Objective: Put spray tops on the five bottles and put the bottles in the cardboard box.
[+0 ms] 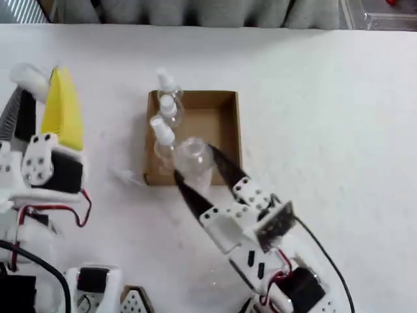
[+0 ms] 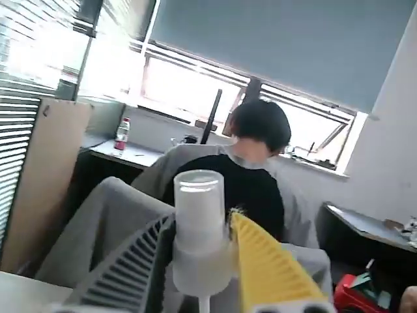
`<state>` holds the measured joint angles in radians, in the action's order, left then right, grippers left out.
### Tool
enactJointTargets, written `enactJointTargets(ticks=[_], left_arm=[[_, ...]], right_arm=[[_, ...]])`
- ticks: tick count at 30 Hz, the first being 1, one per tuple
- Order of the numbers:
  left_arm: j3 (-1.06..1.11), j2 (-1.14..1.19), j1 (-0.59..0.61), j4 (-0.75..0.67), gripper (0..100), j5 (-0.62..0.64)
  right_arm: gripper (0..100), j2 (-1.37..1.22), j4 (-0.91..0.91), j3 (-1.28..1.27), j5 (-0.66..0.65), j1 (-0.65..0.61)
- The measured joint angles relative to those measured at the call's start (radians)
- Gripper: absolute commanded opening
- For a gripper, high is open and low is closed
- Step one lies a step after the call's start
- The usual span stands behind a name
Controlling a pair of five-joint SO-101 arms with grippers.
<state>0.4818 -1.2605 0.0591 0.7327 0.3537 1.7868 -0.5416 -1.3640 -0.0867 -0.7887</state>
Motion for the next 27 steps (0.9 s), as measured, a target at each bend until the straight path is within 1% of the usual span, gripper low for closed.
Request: enactJointTargets(ticks=[3,7,10,12,14,17,23,27], left_arm=[[-0.144,0.13,-0.046,0.041,2,0.092],[-0.368,0.325,-0.118,0.161,2,0.158],[-0.532,0.433,-0.196,0.279,2,0.166],[-0.634,0.466,-0.241,0.362,2,0.163],[-0.713,0.476,-0.261,0.439,2,0.163],[-0.764,0.471,-0.273,0.497,2,0.163],[-0.775,0.48,-0.275,0.6,2,0.164],[-0.775,0.48,-0.275,0.621,2,0.167]], right_arm=[[1.5,0.009,0.0,-0.012,0.0,-0.048],[1.5,0.011,0.0,-0.02,0.0,-0.046],[1.5,0.009,0.0,-0.051,0.0,-0.054],[1.5,0.009,0.0,-0.063,0.0,-0.054],[1.5,0.009,0.0,-0.063,0.0,-0.054],[1.5,0.009,0.0,-0.063,0.0,-0.052],[1.5,0.009,0.0,-0.063,0.0,-0.054],[1.5,0.009,0.0,-0.063,0.0,-0.057]])
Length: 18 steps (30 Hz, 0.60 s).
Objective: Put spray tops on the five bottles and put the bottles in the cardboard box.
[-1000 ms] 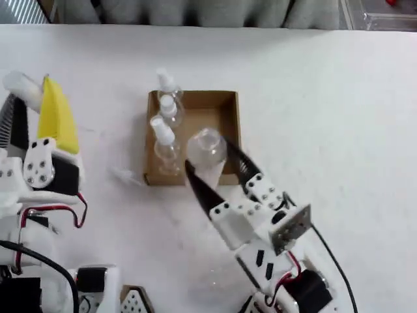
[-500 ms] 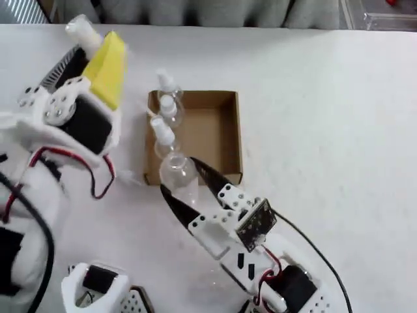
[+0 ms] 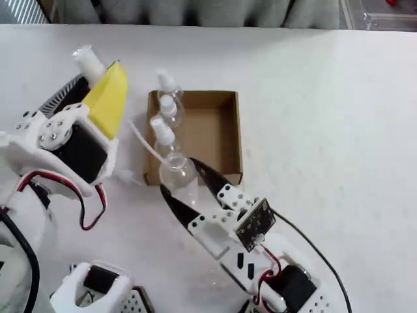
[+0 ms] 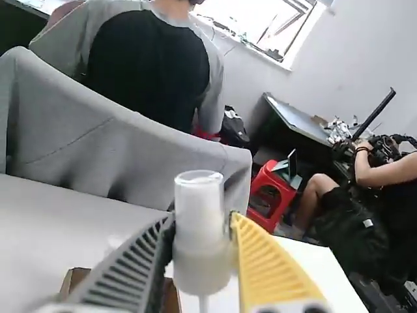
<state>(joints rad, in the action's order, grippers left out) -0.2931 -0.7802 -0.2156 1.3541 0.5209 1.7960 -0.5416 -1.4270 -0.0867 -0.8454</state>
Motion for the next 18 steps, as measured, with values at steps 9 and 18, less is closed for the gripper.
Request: enactJointTargets(ticks=[9,18], left_arm=[[0.0,0.0,-0.1,0.0,2,0.0],[0.0,0.0,-0.114,0.0,2,0.0]], right_arm=[[1.5,0.0,0.0,0.0,0.0,0.0],[1.5,0.0,0.0,0.0,0.0,0.002]])
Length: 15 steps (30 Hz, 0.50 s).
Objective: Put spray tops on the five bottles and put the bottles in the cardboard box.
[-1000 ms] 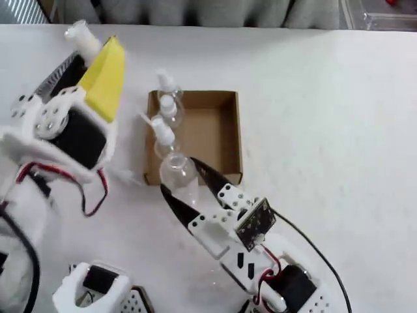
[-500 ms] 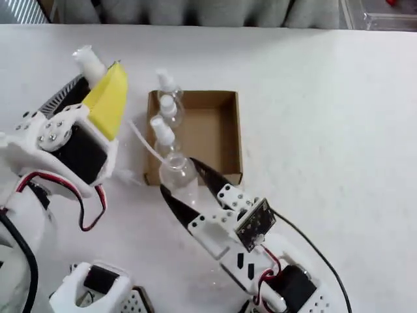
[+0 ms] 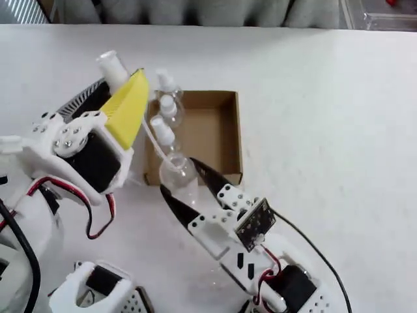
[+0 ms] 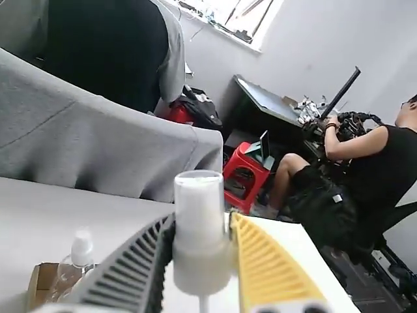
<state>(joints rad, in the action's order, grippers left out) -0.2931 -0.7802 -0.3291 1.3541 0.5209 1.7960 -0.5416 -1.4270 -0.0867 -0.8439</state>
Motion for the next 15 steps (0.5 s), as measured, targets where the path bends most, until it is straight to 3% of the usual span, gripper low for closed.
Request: enactJointTargets(ticks=[9,15], left_arm=[[0.008,0.0,0.063,-0.052,2,-0.037],[0.17,0.005,0.064,-0.133,2,-0.037]], right_arm=[[1.5,0.0,0.0,0.0,0.0,-0.002],[1.5,0.0,0.0,0.0,0.0,-0.002]])
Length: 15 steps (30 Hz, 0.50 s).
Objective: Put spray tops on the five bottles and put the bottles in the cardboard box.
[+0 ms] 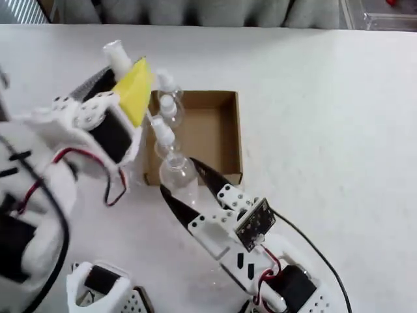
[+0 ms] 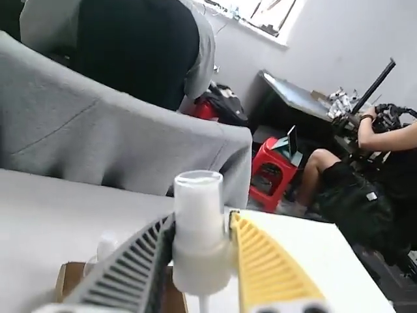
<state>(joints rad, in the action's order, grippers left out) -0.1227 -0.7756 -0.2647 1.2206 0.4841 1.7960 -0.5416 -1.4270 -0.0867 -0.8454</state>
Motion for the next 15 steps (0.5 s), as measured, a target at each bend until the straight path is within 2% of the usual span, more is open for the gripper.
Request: enactJointTargets(ticks=[7,15], left_arm=[[0.075,0.006,0.0,-0.026,2,0.0],[0.083,0.015,-0.06,0.132,2,0.0]], right_arm=[[1.5,0.0,0.0,0.0,0.0,0.0],[1.5,0.0,0.0,0.0,0.0,-0.009]])
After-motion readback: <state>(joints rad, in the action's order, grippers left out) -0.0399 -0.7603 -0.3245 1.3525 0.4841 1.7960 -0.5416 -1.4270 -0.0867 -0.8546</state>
